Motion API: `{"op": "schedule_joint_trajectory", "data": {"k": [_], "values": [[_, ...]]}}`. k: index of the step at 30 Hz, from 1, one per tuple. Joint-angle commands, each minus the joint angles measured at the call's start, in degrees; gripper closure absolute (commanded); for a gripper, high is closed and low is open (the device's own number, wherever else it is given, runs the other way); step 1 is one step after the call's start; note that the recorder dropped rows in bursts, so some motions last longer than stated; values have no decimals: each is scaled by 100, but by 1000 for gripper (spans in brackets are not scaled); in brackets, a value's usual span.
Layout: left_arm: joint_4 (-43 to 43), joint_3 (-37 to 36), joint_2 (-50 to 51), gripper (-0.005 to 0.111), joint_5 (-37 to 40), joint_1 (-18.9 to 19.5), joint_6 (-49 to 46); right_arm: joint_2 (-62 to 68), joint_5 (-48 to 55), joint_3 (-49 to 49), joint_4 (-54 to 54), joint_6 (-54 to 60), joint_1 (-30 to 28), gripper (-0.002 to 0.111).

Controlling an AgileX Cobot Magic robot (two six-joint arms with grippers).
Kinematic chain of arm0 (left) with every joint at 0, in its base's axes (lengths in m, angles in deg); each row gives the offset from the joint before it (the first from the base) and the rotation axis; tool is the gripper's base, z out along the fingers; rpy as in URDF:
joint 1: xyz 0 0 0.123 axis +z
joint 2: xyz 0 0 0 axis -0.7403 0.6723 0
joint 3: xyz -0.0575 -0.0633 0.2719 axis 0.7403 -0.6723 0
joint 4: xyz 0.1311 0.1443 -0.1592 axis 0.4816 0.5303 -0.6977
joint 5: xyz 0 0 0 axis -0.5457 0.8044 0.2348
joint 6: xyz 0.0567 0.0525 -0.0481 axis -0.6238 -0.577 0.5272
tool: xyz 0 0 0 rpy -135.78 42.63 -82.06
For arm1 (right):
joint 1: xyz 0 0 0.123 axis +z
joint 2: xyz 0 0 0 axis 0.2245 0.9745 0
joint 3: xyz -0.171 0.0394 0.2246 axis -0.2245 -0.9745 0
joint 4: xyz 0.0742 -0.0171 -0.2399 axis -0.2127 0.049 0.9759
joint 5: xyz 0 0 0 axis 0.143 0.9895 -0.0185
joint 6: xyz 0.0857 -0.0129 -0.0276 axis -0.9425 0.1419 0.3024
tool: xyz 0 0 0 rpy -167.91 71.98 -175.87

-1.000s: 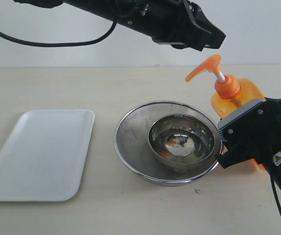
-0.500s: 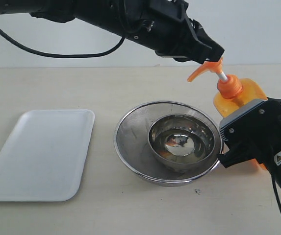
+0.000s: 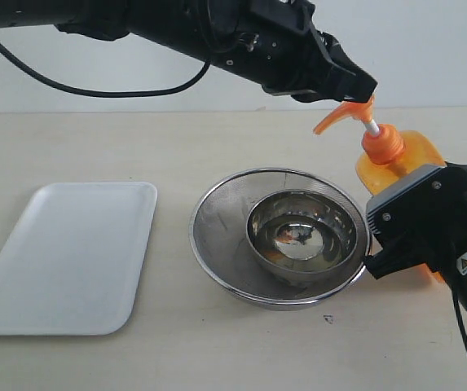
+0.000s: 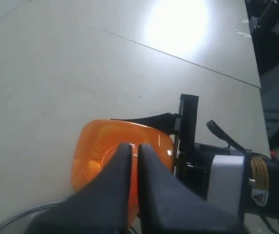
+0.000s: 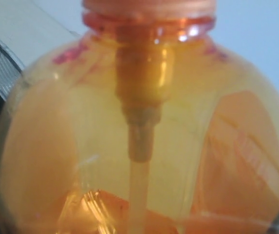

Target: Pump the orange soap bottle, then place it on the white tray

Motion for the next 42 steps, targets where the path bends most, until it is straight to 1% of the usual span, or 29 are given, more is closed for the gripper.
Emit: {"op": "schedule_joint_trajectory", "data": {"k": [1,21,32,42], "values": [[173,-56,342,102,53,-175,-37,-19,-148,-7,489,-112,7,108],[173,-56,391,102,70,-323,-84,-19,-148,-7,769,-260,7,108],[173,-56,749,102,80,-389,-84,-19,-148,-7,838,-351,7,108],[173,-56,777,102,96,-429,-84,-19,-148,-7,862,-351,7,108]]}}
